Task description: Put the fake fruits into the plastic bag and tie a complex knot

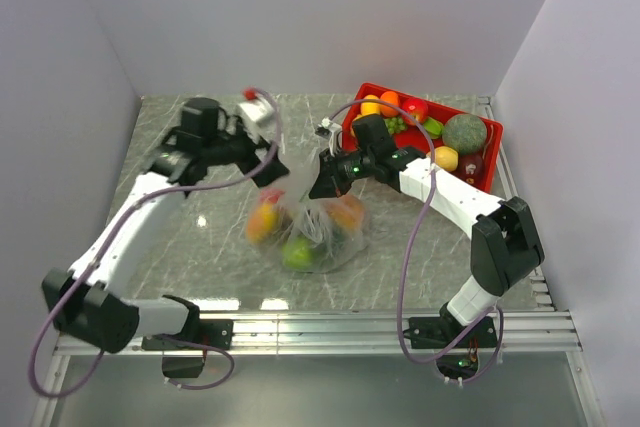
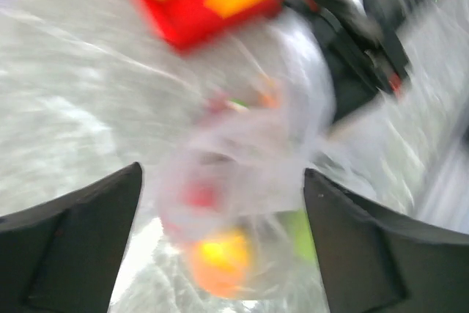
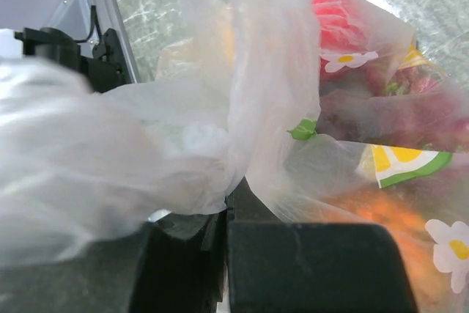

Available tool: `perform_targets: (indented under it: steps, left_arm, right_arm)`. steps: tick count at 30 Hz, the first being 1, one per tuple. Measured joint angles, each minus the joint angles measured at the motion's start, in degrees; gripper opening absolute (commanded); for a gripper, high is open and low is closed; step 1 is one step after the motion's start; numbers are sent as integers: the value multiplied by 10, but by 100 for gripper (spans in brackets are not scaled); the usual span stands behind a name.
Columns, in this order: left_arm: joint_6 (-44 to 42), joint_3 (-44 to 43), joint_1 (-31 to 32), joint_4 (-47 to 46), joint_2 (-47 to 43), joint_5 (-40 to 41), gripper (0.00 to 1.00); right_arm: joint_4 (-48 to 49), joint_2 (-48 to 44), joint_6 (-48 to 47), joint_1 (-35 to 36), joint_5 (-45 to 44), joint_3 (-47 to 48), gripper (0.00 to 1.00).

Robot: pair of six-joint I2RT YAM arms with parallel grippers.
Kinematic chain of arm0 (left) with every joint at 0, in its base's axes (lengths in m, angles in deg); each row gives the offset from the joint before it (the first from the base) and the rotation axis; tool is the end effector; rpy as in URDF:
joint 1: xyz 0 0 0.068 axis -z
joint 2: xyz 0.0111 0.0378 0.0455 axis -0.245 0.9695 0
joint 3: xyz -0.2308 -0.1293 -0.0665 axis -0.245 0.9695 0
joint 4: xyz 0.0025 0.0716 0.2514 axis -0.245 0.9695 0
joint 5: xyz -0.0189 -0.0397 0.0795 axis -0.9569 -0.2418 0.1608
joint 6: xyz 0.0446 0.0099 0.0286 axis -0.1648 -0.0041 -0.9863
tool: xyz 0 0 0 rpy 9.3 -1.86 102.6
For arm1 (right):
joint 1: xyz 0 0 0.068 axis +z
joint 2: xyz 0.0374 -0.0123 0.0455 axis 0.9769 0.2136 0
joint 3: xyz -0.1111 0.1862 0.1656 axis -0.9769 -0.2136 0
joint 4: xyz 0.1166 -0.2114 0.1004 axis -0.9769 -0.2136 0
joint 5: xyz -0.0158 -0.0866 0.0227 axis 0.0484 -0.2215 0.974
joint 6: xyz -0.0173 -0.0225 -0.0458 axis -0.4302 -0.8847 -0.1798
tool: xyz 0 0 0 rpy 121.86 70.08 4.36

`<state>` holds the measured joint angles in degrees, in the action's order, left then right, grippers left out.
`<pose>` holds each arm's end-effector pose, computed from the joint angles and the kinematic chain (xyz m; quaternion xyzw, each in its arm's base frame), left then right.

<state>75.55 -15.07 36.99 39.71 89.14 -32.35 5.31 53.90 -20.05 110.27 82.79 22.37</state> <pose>0.2536 -0.1284 0.3614 0.3937 0.7549 -0.2974 0.4321 0.2889 0.2147 0.2791 -0.3580 0.7713 0.4568 0.2614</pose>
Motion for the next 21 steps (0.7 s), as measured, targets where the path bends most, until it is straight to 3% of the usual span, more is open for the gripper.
perform_targets:
  steps: [4, 6, 9, 16, 21]
  left_arm:
    - [57, -42, -55, -16, -55, 34, 99]
    - [67, -68, -69, -11, -59, 31, 89]
    - [71, -97, -93, 8, -35, 9, 83]
    - [83, -93, -135, 78, 70, -49, 85]
    - [83, -75, -136, 93, 74, -93, 84]
  right_arm:
    - [0, -1, -14, 0, -2, 0, 0]
    - [0, -3, -21, 0, -3, -2, 0]
    - [3, -10, -29, 0, -4, -9, 0]
    - [3, -20, -57, 3, -9, -9, 0]
    - [3, -20, -72, 5, -12, -9, 0]
